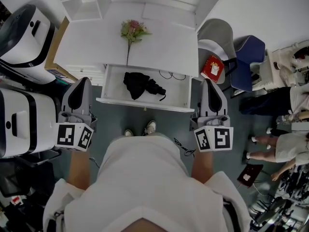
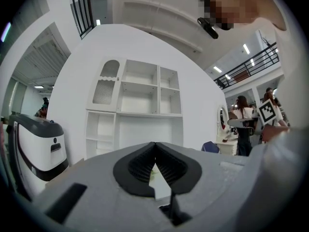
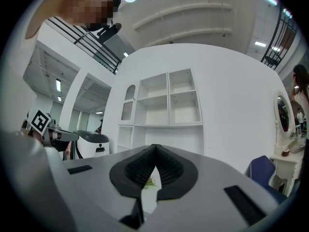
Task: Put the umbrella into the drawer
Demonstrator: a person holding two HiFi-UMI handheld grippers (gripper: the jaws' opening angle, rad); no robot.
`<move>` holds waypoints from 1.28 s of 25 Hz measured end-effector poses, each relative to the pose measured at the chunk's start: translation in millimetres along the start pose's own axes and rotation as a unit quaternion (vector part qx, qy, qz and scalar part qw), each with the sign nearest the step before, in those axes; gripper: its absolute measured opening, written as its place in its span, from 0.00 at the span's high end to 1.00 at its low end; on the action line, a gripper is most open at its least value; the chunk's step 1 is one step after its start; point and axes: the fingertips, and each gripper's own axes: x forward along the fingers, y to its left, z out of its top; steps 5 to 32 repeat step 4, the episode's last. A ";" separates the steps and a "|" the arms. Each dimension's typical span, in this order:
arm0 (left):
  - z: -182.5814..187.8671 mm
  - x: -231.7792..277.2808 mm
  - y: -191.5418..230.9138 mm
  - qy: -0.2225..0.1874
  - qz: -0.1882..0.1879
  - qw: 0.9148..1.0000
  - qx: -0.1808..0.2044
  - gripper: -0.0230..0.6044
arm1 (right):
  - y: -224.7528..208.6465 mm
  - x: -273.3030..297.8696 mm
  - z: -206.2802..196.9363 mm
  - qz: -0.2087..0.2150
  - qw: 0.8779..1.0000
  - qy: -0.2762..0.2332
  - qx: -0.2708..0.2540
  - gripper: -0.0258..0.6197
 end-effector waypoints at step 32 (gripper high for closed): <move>-0.7 -5.7 0.4 0.001 -0.004 1.000 -0.001 0.94 | 5.2 -8.0 -1.1 -0.004 1.000 0.003 -0.003 0.96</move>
